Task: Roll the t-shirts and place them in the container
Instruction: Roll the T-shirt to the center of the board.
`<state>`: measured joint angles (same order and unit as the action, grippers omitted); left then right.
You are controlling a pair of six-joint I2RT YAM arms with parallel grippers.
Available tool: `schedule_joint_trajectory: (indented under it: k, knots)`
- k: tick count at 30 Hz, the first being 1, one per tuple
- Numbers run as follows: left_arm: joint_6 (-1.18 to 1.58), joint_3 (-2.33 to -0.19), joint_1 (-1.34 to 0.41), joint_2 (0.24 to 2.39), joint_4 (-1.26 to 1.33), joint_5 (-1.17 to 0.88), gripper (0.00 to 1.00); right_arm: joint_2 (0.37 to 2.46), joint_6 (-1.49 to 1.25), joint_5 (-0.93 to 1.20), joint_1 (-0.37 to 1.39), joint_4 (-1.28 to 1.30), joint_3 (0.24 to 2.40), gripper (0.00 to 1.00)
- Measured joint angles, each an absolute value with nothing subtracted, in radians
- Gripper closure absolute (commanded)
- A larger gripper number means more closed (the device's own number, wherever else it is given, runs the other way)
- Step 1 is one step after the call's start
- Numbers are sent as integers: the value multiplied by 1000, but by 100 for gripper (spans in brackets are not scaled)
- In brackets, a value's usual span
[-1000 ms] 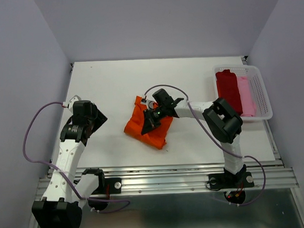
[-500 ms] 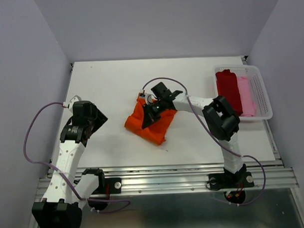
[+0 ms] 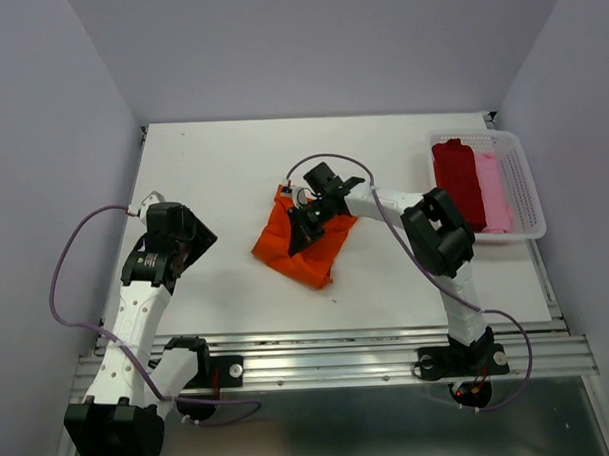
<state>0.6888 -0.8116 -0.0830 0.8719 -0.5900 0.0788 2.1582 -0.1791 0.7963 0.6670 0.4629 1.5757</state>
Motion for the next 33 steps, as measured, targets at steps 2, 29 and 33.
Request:
schedule_joint_trajectory:
  k: [2,29,33]
  knots:
    - [689,-810,-83,872,-590,79,32,2156,-178,782,667,465,1576,95]
    - [688,-810,-83,884,-582,86,48,2021,-278,613,876,393,1444,36]
    - [685,-786,-83,887,-534,51,100,1892,-293,518,871,393,1406,54]
